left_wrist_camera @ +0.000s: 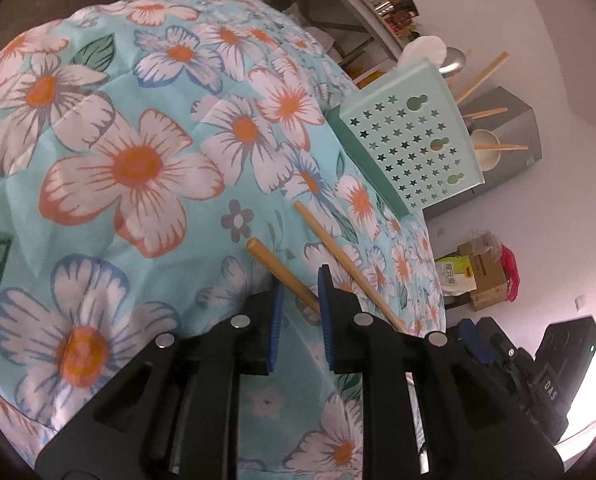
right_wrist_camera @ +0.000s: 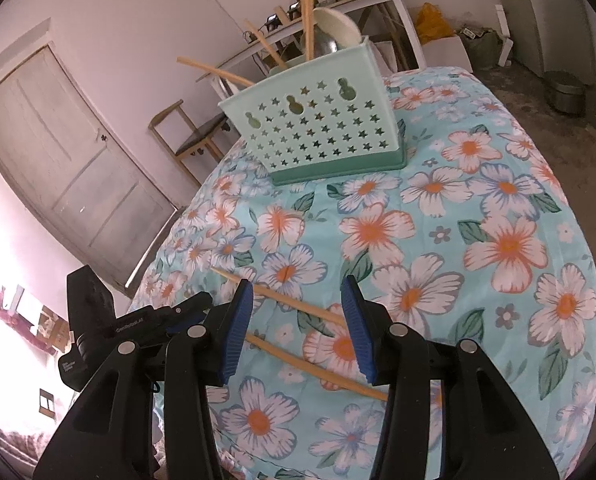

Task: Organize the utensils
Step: 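Grasp a wooden chopstick on the bedspread with the left tool, then grasp the other chopstick with the right tool and lift it while the left tool holds its chopstick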

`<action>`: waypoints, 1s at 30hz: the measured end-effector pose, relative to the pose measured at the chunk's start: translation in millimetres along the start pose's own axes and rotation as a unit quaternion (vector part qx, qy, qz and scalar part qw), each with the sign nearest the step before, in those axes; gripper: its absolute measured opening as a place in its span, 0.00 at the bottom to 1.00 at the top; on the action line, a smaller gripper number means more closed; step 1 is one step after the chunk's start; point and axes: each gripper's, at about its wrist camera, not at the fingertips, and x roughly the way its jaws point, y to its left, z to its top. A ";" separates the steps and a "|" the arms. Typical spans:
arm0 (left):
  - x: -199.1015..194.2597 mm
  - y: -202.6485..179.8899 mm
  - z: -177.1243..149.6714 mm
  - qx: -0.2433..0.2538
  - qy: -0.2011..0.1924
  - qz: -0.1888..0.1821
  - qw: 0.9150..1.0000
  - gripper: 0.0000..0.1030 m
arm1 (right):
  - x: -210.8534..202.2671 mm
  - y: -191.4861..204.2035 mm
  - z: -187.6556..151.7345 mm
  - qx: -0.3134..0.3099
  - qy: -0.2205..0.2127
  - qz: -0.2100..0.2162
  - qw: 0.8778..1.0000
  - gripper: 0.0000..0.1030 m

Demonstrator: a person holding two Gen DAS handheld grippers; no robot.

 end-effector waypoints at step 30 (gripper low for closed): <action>-15.0 6.4 -9.0 0.012 -0.010 -0.001 1.000 0.18 | 141.1 90.9 14.7 -0.338 0.185 0.028 0.922 0.15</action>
